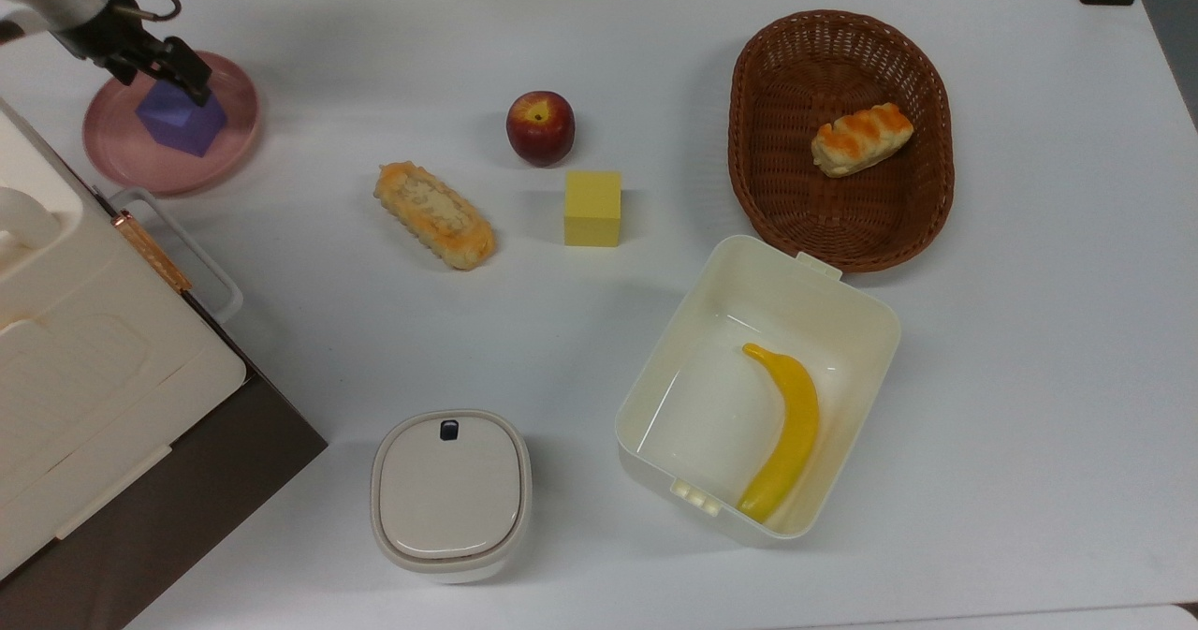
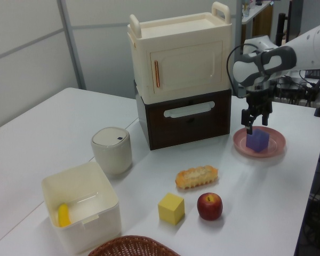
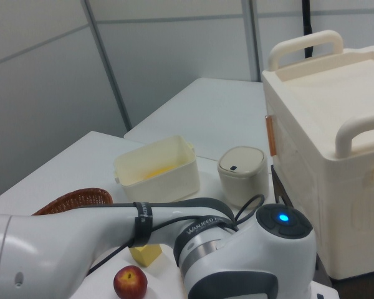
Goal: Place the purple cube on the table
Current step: 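Lower the gripper onto the purple cube on the pink plate and close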
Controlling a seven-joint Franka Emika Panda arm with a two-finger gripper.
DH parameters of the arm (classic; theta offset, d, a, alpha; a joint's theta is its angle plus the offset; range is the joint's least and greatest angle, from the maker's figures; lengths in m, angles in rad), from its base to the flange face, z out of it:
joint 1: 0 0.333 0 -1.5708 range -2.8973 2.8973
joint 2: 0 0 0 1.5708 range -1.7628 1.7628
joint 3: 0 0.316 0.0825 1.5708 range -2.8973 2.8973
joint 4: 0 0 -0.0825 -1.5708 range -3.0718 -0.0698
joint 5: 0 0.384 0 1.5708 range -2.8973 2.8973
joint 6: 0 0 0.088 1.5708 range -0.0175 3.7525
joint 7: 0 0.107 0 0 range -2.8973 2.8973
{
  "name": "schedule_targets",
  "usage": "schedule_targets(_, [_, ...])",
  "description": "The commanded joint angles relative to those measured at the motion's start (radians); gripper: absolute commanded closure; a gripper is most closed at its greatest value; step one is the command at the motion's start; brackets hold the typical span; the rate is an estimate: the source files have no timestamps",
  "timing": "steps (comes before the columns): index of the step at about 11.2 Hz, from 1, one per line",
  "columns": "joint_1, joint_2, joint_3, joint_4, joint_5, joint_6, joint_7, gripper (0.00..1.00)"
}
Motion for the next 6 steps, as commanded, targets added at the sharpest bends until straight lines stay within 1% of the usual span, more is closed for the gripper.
schedule_targets(1, [0.019, 0.023, -0.002, -0.032, 0.000, 0.070, 0.015, 0.00])
schedule_targets(4, [0.019, 0.026, -0.002, -0.039, -0.028, 0.084, 0.009, 0.00])
schedule_targets(5, [0.019, 0.031, -0.002, -0.046, -0.034, 0.085, 0.005, 0.03])
schedule_targets(6, [0.019, 0.034, -0.002, -0.048, -0.047, 0.087, 0.002, 0.21])
